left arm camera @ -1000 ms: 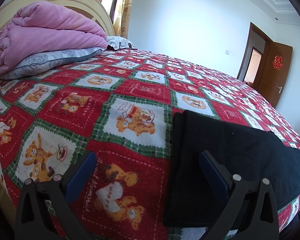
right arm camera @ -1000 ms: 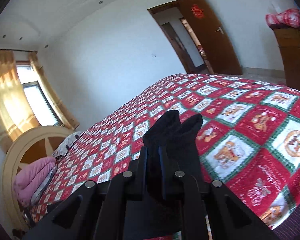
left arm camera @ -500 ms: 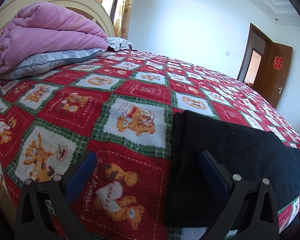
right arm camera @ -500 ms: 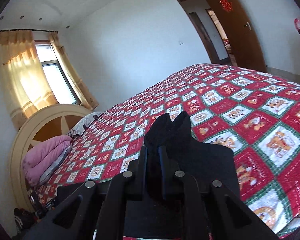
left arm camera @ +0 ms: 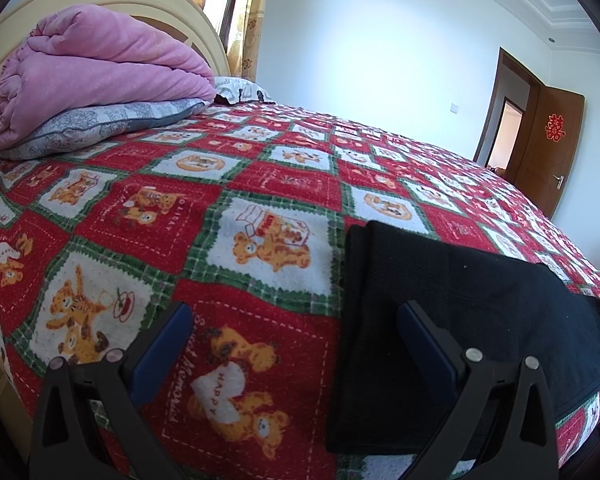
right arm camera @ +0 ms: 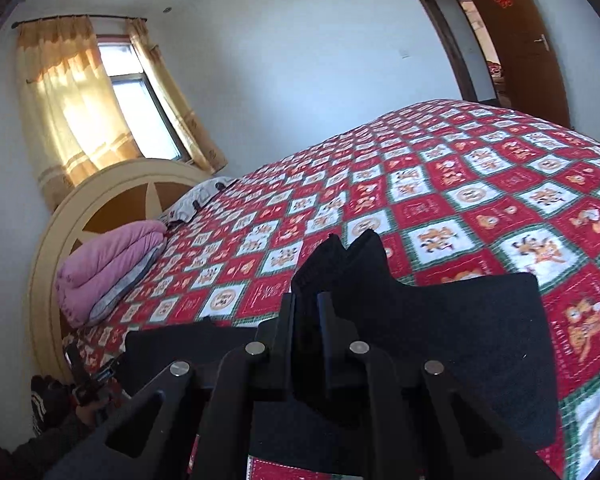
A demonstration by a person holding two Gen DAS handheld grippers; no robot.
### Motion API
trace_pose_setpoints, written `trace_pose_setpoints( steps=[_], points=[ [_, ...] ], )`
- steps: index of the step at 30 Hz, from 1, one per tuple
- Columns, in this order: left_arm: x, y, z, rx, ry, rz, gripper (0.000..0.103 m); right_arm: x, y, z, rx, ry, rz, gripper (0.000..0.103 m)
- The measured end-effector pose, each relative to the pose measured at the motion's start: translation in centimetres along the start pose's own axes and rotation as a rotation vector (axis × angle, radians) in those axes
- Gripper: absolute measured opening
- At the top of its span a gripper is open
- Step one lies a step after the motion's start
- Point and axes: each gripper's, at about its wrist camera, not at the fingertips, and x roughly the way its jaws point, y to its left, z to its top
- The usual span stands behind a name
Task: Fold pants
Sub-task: 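Lay the pants leg end onto the waistband and open the right tool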
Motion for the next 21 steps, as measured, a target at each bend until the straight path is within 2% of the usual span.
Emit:
trace_pose_setpoints(
  steps=[14, 21],
  points=[
    [0.0, 0.0, -0.1, 0.001, -0.003, -0.002, 0.103, 6.8, 6.8, -3.5, -0.131, 0.132, 0.065, 0.011],
    [0.2, -0.1, 0.3, 0.0, -0.013, -0.002, 0.103, 9.6, 7.2, -5.8, -0.169, 0.217, 0.044, 0.011]
  ],
)
